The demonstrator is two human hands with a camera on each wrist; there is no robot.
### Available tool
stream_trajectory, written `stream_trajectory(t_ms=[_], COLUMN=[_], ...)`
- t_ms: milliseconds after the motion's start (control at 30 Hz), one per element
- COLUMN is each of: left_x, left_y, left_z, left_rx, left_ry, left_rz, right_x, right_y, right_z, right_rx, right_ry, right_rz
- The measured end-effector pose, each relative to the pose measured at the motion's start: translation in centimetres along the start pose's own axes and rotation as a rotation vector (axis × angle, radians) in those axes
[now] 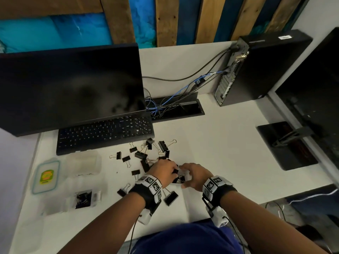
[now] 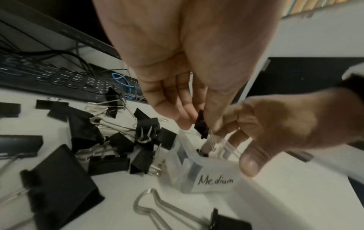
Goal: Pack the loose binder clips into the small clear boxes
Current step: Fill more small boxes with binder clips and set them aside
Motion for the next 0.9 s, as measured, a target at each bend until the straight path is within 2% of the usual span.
stream_trajectory(t_ms=[100,200,300,467,567,633,733,800,900], left_x=[1.2,1.4,1.6,3.2,2.7,1.6,-0.3,-1.5,-2.9], left_y=[0.0,0.4,0.5,0.0,-0.1,-1.2,-4.6,-7.3,-11.2], left_z=[-0.6,-0.7,-0.5,0.0,0.2,0.6,2.0,3.0,4.9], left_rx=[-0.024,-0.019,0.060,0.220,0.237,0.167,-0.008,-0.133,-0.324], left_ry=[-0.045,-0.003,0.018,-0.101,-0.065,0.011,0.113,0.105,0.004], left_rz=[-0.040,-0.028,-0.034,-0.246,-0.149,-0.039,0.033,-0.015,-0.154], right_x=[0.0,0.0,0.1,0.1,0.2,0.3,0.3,0.2,0.3], right_y=[0.0,0.0,0.2,0.4,0.6,0.7,0.8,0.8,0.8], right_z=[-0.1,-0.2,-0.4,-0.5,-0.6,-0.7,-0.8,-0.9,-0.9], right_rx=[-0.006,-0.013,-0.022,-0.032,-0.036,-0.035,-0.028,-0.028,-0.016], right_ry=[-0.012,-0.015,-0.015,-0.018,-0.011,-0.001,-0.002,-0.007,-0.014], right_rz=[0.017,0.030,0.024,0.026,0.018,0.015,0.025,0.030,0.014])
Point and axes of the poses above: each hand's wrist, its own z-axis away from the middle knuckle, its own x-axis out of the palm, y = z × x, the point moved 6 cm from there along -z, towards the middle knuckle, and after that the axes turned 4 degrees about -y, right-handed, at the moved point
